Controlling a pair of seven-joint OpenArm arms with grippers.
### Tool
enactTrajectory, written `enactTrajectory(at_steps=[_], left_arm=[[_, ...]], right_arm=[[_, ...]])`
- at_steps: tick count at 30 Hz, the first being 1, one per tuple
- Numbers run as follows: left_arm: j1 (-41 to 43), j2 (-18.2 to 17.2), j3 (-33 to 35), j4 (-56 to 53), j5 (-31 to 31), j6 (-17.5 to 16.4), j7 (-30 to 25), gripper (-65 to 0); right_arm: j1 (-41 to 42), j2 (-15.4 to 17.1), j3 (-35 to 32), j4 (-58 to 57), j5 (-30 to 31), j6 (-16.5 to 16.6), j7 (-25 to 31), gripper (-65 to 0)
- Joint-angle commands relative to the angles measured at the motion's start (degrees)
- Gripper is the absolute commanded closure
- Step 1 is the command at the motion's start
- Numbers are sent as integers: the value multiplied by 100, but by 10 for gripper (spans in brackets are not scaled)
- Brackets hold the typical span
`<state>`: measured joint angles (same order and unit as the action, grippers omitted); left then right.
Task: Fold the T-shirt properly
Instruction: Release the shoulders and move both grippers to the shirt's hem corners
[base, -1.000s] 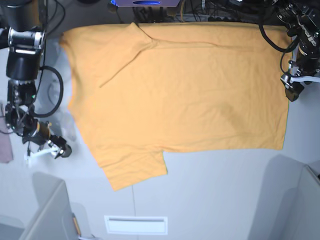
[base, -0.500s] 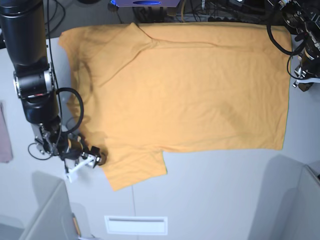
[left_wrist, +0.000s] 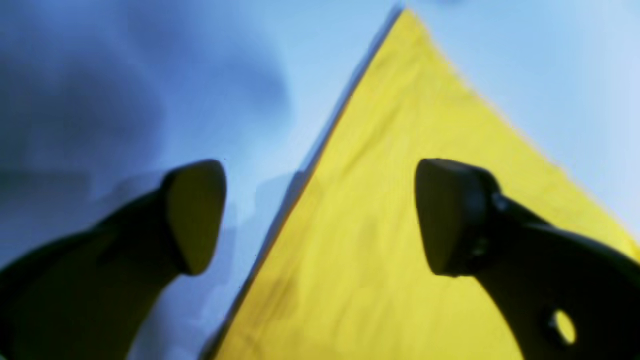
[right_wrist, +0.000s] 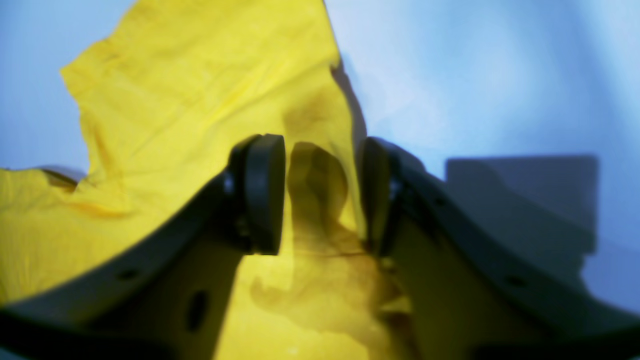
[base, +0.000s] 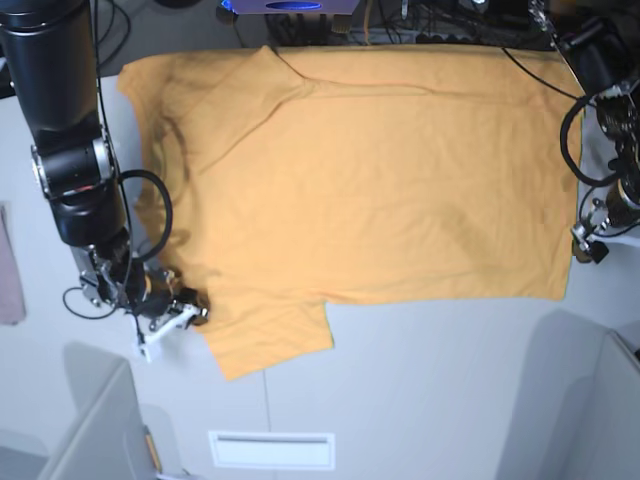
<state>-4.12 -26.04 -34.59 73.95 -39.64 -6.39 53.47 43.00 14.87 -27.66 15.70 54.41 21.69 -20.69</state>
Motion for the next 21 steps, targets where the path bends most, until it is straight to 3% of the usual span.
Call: enactTrajectory(at_steps=[1,3,4,10,13,15,21], left_arm=[[-348,-248,298,-156,56,-42,-244,-586],[-902,-354,958,-789,469,-42,-560,-586],[-1219,-363,1221,-1158,671,-42,-675,-586],[-2696,-354,1846,-3540,1454,-95,-1387,-591],[-3206,-345,2452,-4437,1621,-578,-1941,-589],[-3408,-345,2760,-4859,1709,-728,-2248,-587],[-3601,-328,3076,-5422,1726,-737,-2732,-587]], right_arm=[[161,29,-43,43,-4,7,-19,-120],[161,29,-113,43,-4,7,-10,-20],[161,29,-113,43,-4,7,-10,0],[161,82,-113,43,-4,7,-37,0],[161,82,-122,43,-4,7,-37,0],[161,82,-122,43,-4,7,-37,0],[170,82,-122,43,-4,7,-37,0]])
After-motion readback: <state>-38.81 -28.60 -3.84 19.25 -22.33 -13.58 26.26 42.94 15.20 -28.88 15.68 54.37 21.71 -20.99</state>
